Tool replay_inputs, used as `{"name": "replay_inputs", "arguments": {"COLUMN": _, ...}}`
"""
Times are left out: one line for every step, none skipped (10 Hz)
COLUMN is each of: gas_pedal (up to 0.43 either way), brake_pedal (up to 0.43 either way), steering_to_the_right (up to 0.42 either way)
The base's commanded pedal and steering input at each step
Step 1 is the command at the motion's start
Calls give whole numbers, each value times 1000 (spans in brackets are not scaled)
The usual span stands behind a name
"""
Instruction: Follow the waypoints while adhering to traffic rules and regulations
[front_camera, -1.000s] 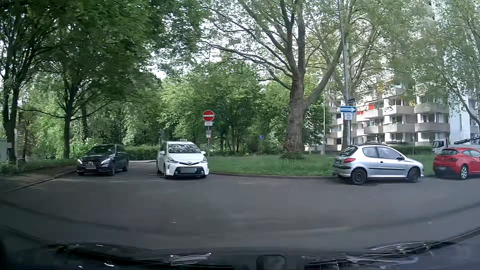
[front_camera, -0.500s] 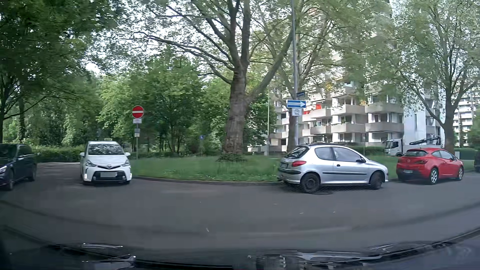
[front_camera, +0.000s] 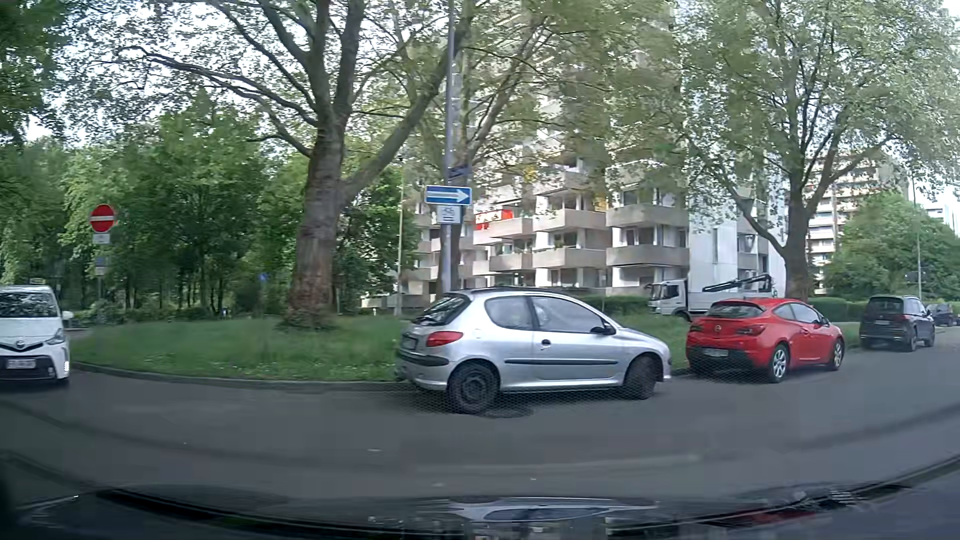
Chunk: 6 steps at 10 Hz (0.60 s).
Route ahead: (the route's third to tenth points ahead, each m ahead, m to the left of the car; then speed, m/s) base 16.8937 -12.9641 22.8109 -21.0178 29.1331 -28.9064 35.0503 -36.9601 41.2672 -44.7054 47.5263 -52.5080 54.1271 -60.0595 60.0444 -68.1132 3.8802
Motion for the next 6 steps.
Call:
{"name": "replay_inputs", "arguments": {"gas_pedal": 39, "brake_pedal": 0, "steering_to_the_right": 478}}
{"name": "replay_inputs", "arguments": {"gas_pedal": 47, "brake_pedal": 0, "steering_to_the_right": 479}}
{"name": "replay_inputs", "arguments": {"gas_pedal": 59, "brake_pedal": 0, "steering_to_the_right": 479}}
{"name": "replay_inputs", "arguments": {"gas_pedal": 59, "brake_pedal": 0, "steering_to_the_right": 477}}
{"name": "replay_inputs", "arguments": {"gas_pedal": 59, "brake_pedal": 0, "steering_to_the_right": 478}}
{"name": "replay_inputs", "arguments": {"gas_pedal": 79, "brake_pedal": 0, "steering_to_the_right": 479}}
